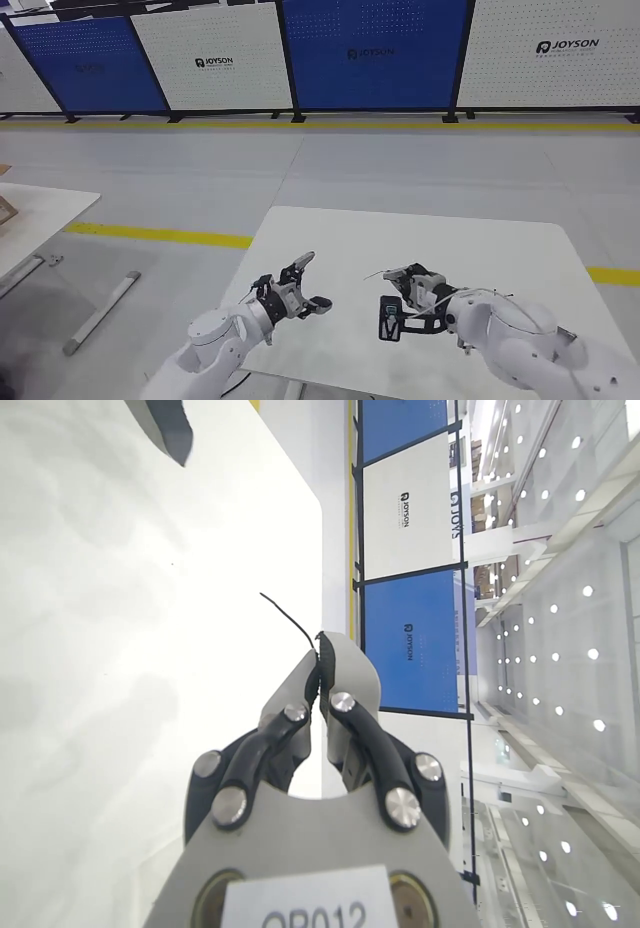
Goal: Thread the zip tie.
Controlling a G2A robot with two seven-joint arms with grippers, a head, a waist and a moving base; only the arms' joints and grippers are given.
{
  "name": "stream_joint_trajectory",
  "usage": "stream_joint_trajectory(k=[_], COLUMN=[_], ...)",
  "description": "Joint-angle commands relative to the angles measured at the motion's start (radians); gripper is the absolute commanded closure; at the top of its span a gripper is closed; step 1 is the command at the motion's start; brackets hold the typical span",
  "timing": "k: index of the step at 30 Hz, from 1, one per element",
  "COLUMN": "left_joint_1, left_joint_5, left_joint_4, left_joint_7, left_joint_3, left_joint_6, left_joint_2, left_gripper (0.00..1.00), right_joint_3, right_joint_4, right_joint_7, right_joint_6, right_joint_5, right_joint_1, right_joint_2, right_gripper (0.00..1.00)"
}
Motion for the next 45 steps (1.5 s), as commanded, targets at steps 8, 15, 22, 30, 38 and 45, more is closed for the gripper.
stream_joint_trajectory(k=[8,15,22,30,38,45], left_joint_1=[-0.059,-0.059,-0.071,-0.072,-0.087,-0.109], left_joint_5=[-0.002,-0.007,-0.038,-0.049,-0.061,-0.055], left_joint_4=[0.039,0.038,0.000,-0.010,-0.009,-0.015], left_joint_7=[0.092,0.090,0.122,0.140,0.165,0.206], left_joint_3=[0.074,0.078,0.157,0.159,0.184,0.212], left_joint_6=[0.000,-0.002,0.000,0.000,-0.014,-0.005], left_joint_2=[0.012,0.011,0.008,0.010,0.001,-0.007], left_gripper=[0.00,0.00,0.00,0.00,0.00,0.00], right_joint_3=[-0.040,-0.040,-0.040,-0.040,-0.107,-0.144], right_joint_4=[0.002,0.002,0.002,0.002,-0.013,-0.013], right_joint_7=[-0.003,-0.003,-0.003,-0.003,-0.016,0.016], right_joint_6=[0.000,0.000,0.000,0.000,0.000,0.000], right_joint_5=[0.000,0.000,0.000,0.000,0.000,0.000], right_joint_1=[0.042,0.042,0.042,0.042,0.082,0.127], right_joint_2=[-0.004,-0.004,-0.004,-0.004,-0.008,-0.021], right_gripper=[1.00,1.00,1.00,1.00,1.00,1.00])
